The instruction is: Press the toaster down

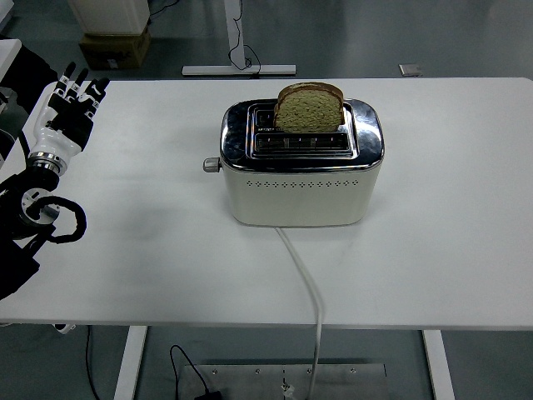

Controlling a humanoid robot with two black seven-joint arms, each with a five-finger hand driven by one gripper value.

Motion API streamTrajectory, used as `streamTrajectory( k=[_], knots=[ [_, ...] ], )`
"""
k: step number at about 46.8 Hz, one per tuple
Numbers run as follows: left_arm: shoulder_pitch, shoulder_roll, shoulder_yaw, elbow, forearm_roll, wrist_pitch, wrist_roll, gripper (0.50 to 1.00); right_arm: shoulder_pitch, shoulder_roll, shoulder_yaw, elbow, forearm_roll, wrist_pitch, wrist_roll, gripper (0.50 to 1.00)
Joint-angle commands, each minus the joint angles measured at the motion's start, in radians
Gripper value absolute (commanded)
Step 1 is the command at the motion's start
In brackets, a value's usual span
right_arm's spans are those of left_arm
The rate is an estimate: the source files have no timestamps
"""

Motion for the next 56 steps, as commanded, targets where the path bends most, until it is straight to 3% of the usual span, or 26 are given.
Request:
streamTrajectory(
  k=[1,33,43,56],
  knots=[
    [0.0,0.0,0.0,-0.001,0.0,0.0,0.0,1.0,0.0,0.0,0.0,-0.001,0.0,0.0,0.002,0.998],
    [-0.008,0.006,0.003,0.0,0.003,0.005,0.0,1.0,0.0,0.0,0.0,-0.001,0.0,0.0,0.0,0.998],
    [-0.011,0.008,0.002,0.0,0.15,0.005,0.003,1.0,-0.002,0.0,0.0,0.0,0.0,0.0,0.0,0.998],
    [-0.017,0.012,0.005,-0.001,0.179,-0.008,0.008,1.0,0.0,0.0,0.0,-0.001,0.0,0.0,0.002,0.998]
  ],
)
